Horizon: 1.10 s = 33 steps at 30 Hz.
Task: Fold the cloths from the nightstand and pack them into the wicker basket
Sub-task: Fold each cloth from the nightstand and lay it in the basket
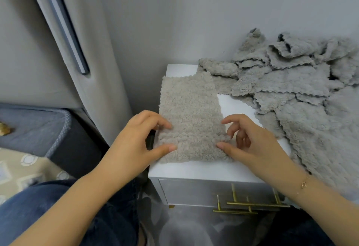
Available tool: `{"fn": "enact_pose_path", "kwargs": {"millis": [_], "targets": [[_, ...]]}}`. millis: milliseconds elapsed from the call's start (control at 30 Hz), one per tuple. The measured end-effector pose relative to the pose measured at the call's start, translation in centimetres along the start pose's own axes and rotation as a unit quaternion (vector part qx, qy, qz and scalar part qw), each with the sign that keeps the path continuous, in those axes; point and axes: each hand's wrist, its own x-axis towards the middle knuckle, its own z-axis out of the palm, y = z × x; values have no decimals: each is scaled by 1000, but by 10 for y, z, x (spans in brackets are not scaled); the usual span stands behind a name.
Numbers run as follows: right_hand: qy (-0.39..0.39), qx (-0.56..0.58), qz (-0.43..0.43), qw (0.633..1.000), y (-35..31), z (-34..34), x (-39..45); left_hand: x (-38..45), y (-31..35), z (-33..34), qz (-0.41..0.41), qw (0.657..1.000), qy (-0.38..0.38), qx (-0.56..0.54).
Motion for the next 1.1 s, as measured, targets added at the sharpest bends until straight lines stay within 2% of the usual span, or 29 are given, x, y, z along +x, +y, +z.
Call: {"fn": "enact_pose_path", "kwargs": {"millis": [133,233,433,600,767,933,1100], "targets": [[-1,-101,-139,985,-1,-3,1,4,-2,-5,107,990,-13,85],[-17,-167,-201,965,2,-1,0,3,-5,-3,140,983,-31,117],[-82,-207,-179,958,3,-4,-6,-3,-9,-5,97,987,-74,109],[-77,-242,-208,945,2,0,-19,-17,-7,1,116,978,-103,141],[-45,-268,-260,927,7,4,-35,-30,-3,6,160,972,-86,149],[0,-195,-268,943,12,11,-41,-42,2,10,187,974,-43,124],[-1,-97,-201,975,7,8,-38,-42,6,5,96,995,-28,25]]}}
